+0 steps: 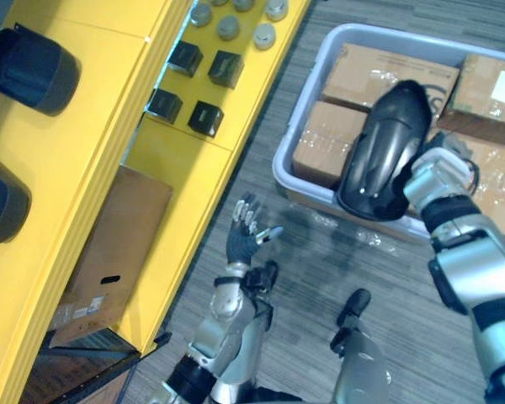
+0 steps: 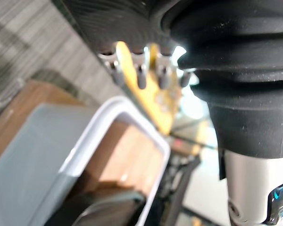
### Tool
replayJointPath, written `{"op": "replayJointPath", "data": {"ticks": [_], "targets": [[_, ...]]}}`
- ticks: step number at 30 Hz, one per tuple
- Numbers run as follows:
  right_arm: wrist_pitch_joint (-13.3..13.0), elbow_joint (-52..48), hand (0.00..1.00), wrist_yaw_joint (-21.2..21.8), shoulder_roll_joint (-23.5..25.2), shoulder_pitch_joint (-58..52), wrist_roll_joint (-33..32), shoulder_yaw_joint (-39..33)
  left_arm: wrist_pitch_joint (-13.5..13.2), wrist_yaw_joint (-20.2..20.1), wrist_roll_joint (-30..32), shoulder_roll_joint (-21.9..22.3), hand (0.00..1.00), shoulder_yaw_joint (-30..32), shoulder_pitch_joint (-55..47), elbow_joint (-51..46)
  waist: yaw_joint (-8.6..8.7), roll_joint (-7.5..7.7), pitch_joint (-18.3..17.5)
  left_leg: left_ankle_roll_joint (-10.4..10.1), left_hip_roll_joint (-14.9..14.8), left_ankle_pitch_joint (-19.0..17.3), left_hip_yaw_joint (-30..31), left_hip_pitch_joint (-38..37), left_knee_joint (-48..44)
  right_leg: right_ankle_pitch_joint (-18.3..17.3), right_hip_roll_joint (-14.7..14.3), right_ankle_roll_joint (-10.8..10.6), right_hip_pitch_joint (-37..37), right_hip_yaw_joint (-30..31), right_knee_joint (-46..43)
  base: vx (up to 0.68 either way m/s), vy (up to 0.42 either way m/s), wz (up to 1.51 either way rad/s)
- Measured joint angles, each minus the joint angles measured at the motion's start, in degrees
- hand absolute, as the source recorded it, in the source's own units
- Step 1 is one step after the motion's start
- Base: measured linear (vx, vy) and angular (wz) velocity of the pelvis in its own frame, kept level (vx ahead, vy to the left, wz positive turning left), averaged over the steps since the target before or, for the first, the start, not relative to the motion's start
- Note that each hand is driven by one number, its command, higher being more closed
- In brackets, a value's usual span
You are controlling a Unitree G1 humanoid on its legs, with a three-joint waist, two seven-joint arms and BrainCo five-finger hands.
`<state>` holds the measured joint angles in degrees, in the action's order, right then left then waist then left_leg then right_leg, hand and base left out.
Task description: Walk over and take plastic housings, then place them on the shelf
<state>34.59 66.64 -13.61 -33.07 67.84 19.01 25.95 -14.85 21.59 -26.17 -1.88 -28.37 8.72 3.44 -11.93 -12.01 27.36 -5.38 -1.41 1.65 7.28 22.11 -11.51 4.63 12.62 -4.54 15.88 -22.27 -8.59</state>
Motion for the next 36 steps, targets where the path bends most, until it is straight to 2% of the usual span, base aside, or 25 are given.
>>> {"op": "replayJointPath", "data": {"ticks": [3,6,7,8,9,11,14,16,17,24,29,33,35,36], "targets": [[-2.6,2.0,1.00,-5.5,-0.3,-0.1,-3.1,-2.1,-0.2,0.0,-0.3,0.0,0.00,0.0,-0.4,0.0,0.05,-0.16,-0.1,0.1,0.5,0.1,0.0,0.1,0.0,0.1,0.4,-0.2,0.0,0.0,0.0,0.01,0.021,0.02],[-8.1,3.8,1.00,-10.7,-0.9,-0.2,-5.7,-3.3,-1.6,0.0,-0.3,-0.2,0.00,0.1,-1.1,0.0,0.08,-0.16,-0.1,0.1,0.5,0.1,0.0,0.2,0.0,0.1,0.4,-0.3,0.1,0.0,0.3,0.00,0.000,0.00],[-9.1,3.9,1.00,-11.4,-1.2,-0.2,-6.4,-3.5,-1.8,0.0,-0.3,-0.2,0.00,0.1,-1.3,0.0,0.10,-0.16,-0.1,0.1,0.5,0.1,0.0,0.3,0.0,0.2,0.4,-0.3,0.1,0.0,0.3,0.00,0.000,0.00],[-11.5,3.8,1.00,-12.7,-2.2,-0.3,-7.0,-3.6,-2.0,-0.1,-0.3,-0.2,0.00,0.1,-1.6,0.0,0.18,-0.16,-0.1,0.1,0.5,0.1,-0.1,0.3,0.0,0.2,0.4,-0.4,0.1,0.0,0.4,0.00,0.000,0.00],[-12.2,3.8,1.00,-13.1,-2.7,-0.3,-7.0,-3.6,-2.0,-0.1,-0.3,-0.2,0.00,0.1,-1.7,0.0,0.20,-0.16,-0.1,0.1,0.5,0.1,-0.1,0.3,0.0,0.2,0.4,-0.4,0.2,0.0,0.4,0.00,0.000,0.00],[-15.8,3.5,1.00,-14.9,-5.0,-0.3,-6.9,-3.4,-2.6,-0.3,-0.1,-0.3,0.00,0.1,-1.9,-0.1,0.28,-0.16,-0.1,0.1,0.4,0.1,-0.2,0.4,0.0,0.3,0.3,-0.5,0.2,0.1,0.6,0.00,0.000,0.00],[-18.6,2.3,1.00,-16.6,-6.9,-0.2,-6.9,-2.8,-3.1,-0.4,0.3,-1.0,0.00,0.1,-1.8,-0.9,0.67,-0.16,-0.1,0.1,0.2,0.1,-0.4,0.4,-0.1,0.4,0.1,-0.5,0.3,0.4,0.7,0.02,-0.008,-0.04],[-19.6,1.4,1.00,-17.3,-7.2,0.0,-6.9,-1.7,-3.5,-0.4,0.7,-2.1,0.00,0.1,-1.3,-1.4,1.09,-0.16,-0.1,0.1,0.1,0.1,-0.7,0.4,-0.1,0.4,0.1,-0.5,0.4,0.6,0.7,0.00,-0.008,-0.06],[-21.1,1.1,1.00,-18.0,-7.2,0.1,-6.8,-1.5,-3.7,-0.6,2.8,-3.2,0.00,0.3,-0.3,-1.4,1.55,-0.16,-0.1,0.1,0.0,0.0,-0.8,0.4,-0.1,0.4,0.0,-0.4,0.5,0.7,0.7,0.00,-0.007,-0.06],[-23.6,-2.0,1.00,-19.1,-7.3,2.2,-4.7,-0.1,-3.7,-3.5,4.7,-8.2,0.00,0.5,10.8,-1.0,2.56,-0.12,-0.1,0.2,-0.7,0.0,-2.3,0.4,-0.6,1.2,-0.6,0.0,1.3,2.4,0.7,-0.02,-0.002,-0.13],[-26.0,-5.7,1.00,-20.1,-6.4,4.5,-2.3,1.7,-0.6,-5.7,4.1,-9.6,0.00,0.5,22.3,6.2,3.67,0.07,0.0,0.2,-1.4,0.0,-4.1,0.3,-0.5,2.1,-1.4,0.2,2.2,4.2,1.4,-0.02,-0.008,-0.20],[-26.9,-5.9,1.00,-21.7,-4.8,7.4,-1.5,2.1,3.1,-6.6,3.4,-9.7,0.00,0.4,31.4,11.5,4.96,0.53,0.4,0.1,-1.9,0.1,-5.0,0.5,-0.1,2.8,-1.9,0.3,2.9,5.1,2.2,0.01,-0.009,-0.14],[-27.4,-7.7,1.00,-22.3,-3.6,8.5,0.0,2.2,6.3,-6.8,1.8,-9.8,0.00,0.3,37.0,16.2,6.08,1.00,0.7,0.0,-2.1,0.1,-5.4,0.8,-0.1,3.1,-2.1,0.3,3.4,5.5,2.2,0.03,-0.007,-0.07],[-27.5,-7.7,1.00,-22.6,-3.0,9.0,0.0,2.2,6.8,-6.7,1.7,-9.8,0.00,0.3,38.4,17.6,6.46,1.21,0.8,0.0,-2.2,0.1,-5.5,0.9,-0.1,3.2,-2.1,0.3,3.5,5.6,2.2,0.03,-0.003,-0.18]]}}
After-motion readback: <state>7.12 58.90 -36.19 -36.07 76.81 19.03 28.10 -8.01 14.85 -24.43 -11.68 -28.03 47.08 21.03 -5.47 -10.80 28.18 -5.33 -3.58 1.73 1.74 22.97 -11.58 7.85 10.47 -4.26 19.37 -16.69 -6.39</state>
